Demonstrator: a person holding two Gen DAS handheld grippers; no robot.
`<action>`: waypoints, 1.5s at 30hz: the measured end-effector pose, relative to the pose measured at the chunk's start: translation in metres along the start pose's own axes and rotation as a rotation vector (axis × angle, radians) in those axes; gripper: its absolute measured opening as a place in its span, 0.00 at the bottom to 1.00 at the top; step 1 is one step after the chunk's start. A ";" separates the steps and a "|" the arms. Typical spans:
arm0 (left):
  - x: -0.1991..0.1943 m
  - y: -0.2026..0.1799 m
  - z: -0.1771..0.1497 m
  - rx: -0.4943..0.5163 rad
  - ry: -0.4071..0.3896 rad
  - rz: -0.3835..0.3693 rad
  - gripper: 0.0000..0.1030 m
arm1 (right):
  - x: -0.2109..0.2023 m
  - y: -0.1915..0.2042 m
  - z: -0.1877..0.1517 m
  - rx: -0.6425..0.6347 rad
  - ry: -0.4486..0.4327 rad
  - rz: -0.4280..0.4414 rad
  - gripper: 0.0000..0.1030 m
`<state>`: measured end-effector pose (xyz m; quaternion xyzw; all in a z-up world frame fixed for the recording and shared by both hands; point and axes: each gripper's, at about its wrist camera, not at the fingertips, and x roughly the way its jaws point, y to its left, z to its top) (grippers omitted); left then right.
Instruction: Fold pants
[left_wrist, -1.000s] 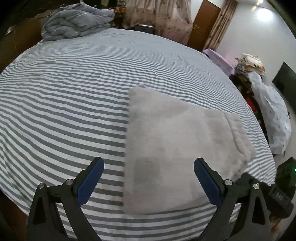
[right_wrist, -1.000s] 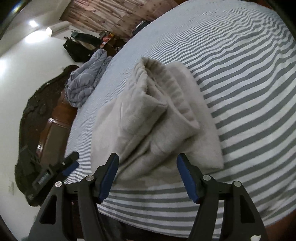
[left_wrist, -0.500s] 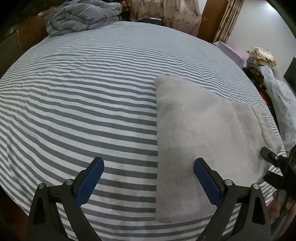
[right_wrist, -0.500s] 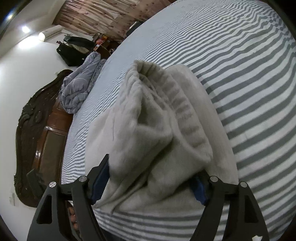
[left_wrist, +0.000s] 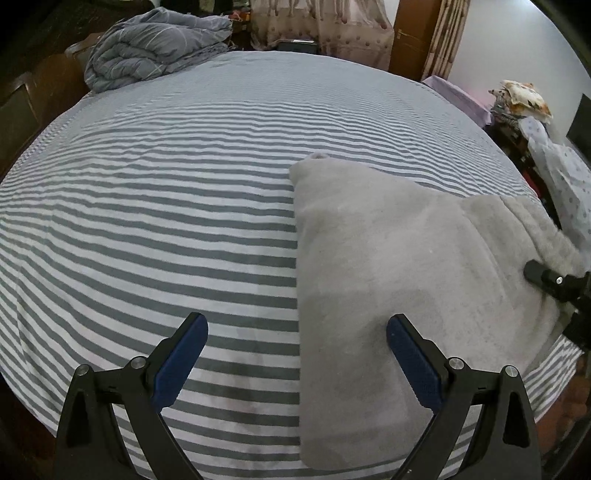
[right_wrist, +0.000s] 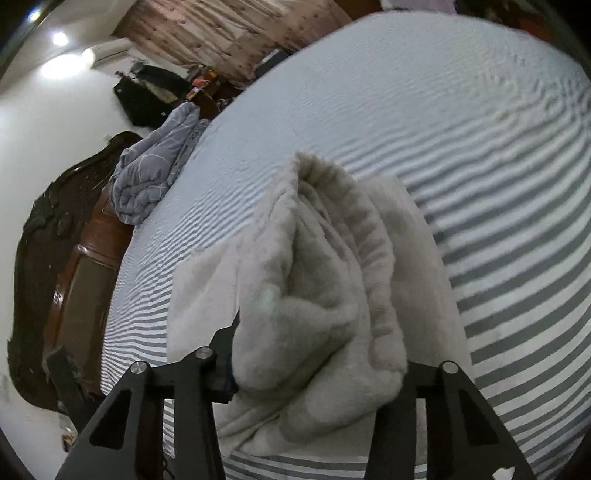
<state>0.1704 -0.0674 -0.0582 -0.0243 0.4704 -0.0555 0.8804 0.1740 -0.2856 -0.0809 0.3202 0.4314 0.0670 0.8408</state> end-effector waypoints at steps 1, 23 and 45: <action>-0.001 -0.002 0.001 0.004 -0.002 -0.002 0.94 | -0.005 0.004 0.003 -0.016 -0.012 0.002 0.37; -0.008 -0.041 -0.002 0.109 -0.032 -0.044 0.94 | -0.028 -0.050 -0.028 -0.073 -0.026 -0.157 0.68; 0.001 0.015 0.008 -0.103 0.076 -0.307 0.95 | -0.039 -0.085 -0.038 0.005 0.065 0.019 0.80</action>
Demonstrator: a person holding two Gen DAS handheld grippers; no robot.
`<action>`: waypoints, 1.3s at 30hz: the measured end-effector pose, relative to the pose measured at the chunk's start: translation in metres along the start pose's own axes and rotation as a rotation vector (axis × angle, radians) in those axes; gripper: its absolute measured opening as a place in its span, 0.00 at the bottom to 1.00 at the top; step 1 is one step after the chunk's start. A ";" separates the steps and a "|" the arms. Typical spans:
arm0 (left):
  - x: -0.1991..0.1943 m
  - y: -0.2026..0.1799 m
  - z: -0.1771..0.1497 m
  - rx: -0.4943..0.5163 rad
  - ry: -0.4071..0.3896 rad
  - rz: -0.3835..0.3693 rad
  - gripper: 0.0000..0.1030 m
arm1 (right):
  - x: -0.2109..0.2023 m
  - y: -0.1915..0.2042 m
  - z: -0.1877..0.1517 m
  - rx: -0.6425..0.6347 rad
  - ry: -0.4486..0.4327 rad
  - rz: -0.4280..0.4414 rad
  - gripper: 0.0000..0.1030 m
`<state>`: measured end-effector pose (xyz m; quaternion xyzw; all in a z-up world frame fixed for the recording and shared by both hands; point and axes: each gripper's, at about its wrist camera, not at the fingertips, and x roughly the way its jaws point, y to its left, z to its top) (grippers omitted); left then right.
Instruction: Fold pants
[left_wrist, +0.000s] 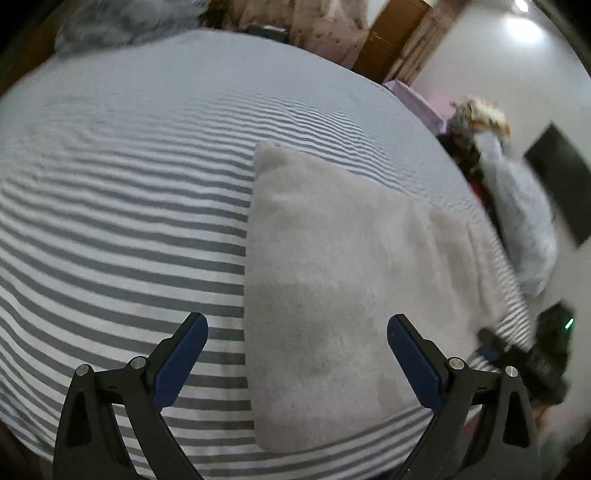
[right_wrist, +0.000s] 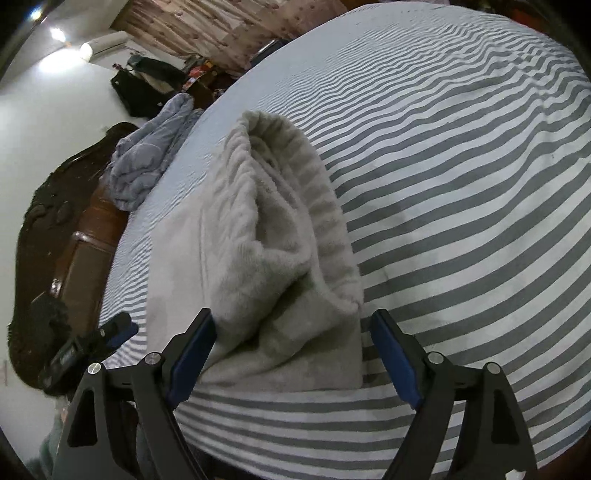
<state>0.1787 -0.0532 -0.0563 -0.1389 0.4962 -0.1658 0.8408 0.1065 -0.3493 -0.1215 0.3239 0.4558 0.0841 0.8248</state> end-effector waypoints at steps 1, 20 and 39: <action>0.000 0.007 0.002 -0.037 0.014 -0.018 0.95 | 0.000 -0.002 0.000 -0.004 0.009 0.010 0.80; 0.036 0.053 0.006 -0.233 0.068 -0.167 0.94 | 0.015 -0.018 0.006 -0.084 0.097 0.171 0.95; 0.063 0.025 0.011 -0.138 0.113 -0.242 0.87 | 0.045 -0.022 0.026 -0.074 0.110 0.247 0.67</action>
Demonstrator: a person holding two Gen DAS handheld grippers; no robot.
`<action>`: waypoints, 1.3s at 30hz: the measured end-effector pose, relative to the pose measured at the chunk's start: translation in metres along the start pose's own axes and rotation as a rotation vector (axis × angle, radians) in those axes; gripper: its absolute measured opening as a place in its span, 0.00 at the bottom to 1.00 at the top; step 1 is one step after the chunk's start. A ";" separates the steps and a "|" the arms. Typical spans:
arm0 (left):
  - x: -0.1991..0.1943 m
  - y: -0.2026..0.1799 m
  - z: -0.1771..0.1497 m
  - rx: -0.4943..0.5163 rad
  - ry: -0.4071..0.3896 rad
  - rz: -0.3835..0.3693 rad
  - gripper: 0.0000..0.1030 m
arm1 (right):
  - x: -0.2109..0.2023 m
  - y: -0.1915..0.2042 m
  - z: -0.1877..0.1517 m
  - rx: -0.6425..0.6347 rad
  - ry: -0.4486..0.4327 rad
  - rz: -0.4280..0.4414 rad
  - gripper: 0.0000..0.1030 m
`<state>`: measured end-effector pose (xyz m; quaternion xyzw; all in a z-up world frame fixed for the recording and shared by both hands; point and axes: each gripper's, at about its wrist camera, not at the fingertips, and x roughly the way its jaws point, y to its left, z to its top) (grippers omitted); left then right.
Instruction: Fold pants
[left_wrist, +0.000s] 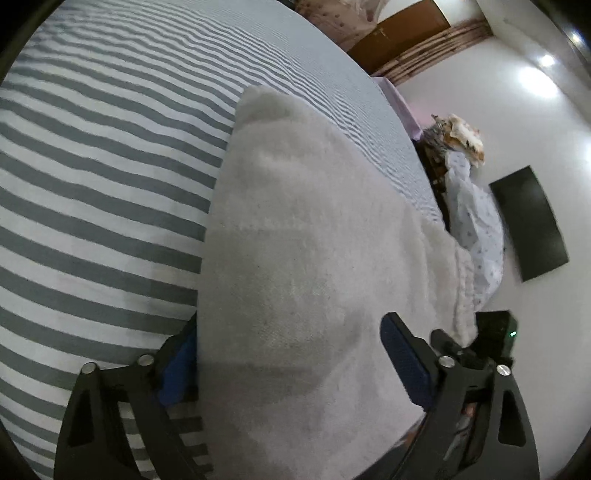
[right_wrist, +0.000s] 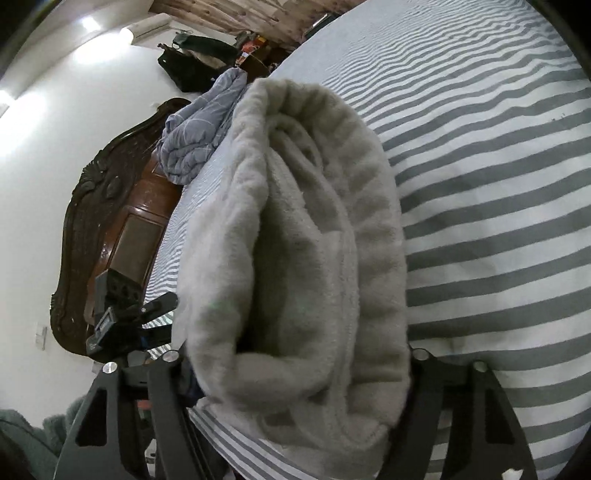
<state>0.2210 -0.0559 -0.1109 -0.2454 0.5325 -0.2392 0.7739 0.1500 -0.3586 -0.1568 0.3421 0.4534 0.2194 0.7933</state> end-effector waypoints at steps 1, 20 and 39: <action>0.000 -0.001 0.000 0.005 -0.003 0.003 0.86 | 0.001 0.001 0.000 -0.001 -0.001 -0.006 0.68; -0.002 -0.034 0.001 0.047 -0.004 0.166 0.41 | 0.014 0.023 0.011 0.051 -0.041 -0.099 0.50; -0.068 -0.058 0.022 0.141 -0.128 0.120 0.32 | -0.009 0.110 0.033 -0.017 -0.062 -0.074 0.40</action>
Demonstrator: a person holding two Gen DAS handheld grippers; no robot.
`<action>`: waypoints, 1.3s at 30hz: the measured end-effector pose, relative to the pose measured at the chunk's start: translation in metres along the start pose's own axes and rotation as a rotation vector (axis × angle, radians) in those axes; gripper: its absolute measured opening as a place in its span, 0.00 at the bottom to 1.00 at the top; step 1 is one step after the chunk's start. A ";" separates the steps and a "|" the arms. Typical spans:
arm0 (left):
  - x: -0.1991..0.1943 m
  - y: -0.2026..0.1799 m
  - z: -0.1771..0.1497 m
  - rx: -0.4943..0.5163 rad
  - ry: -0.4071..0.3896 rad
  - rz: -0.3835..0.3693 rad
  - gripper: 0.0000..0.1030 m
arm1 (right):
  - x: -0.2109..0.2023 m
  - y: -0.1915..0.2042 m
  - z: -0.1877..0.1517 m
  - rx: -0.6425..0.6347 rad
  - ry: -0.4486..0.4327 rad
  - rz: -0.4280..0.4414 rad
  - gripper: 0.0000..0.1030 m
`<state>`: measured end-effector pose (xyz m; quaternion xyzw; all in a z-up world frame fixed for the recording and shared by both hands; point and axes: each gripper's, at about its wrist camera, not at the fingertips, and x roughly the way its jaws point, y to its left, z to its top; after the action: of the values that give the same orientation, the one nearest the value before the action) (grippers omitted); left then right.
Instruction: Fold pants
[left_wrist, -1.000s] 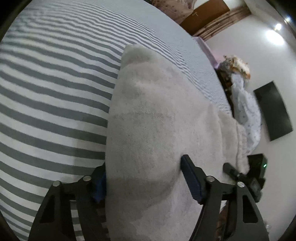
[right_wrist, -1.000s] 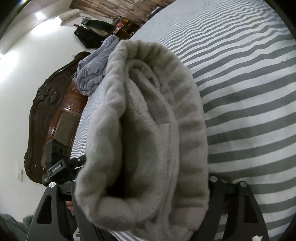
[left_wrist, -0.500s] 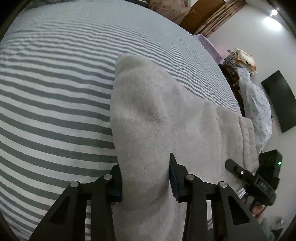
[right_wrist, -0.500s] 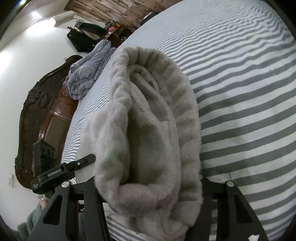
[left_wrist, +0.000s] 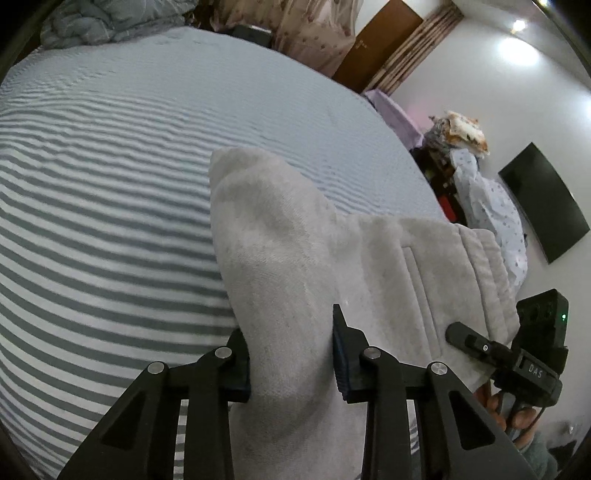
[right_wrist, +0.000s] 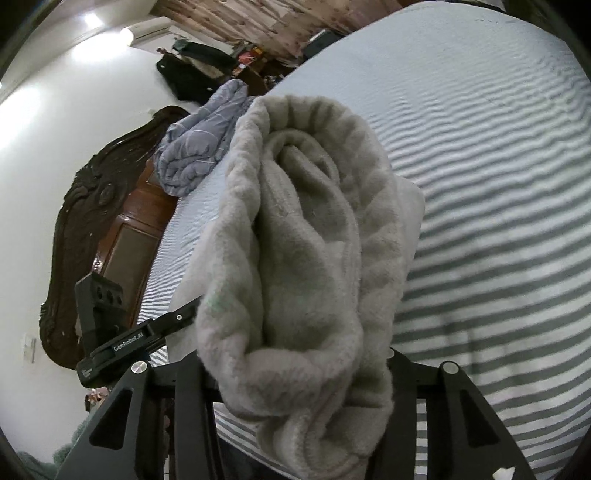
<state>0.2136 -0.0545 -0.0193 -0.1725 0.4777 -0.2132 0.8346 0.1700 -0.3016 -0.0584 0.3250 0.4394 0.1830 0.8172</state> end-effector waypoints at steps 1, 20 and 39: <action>-0.005 0.003 0.004 -0.001 -0.010 0.000 0.32 | 0.001 0.006 0.002 -0.006 -0.003 0.003 0.40; -0.024 0.115 0.083 -0.050 -0.094 0.172 0.32 | 0.154 0.078 0.046 -0.054 0.079 0.081 0.40; 0.006 0.151 0.053 -0.041 -0.081 0.256 0.55 | 0.190 0.050 0.014 -0.077 0.062 -0.135 0.77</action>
<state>0.2910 0.0754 -0.0720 -0.1357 0.4660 -0.0879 0.8699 0.2851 -0.1597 -0.1321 0.2571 0.4782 0.1542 0.8255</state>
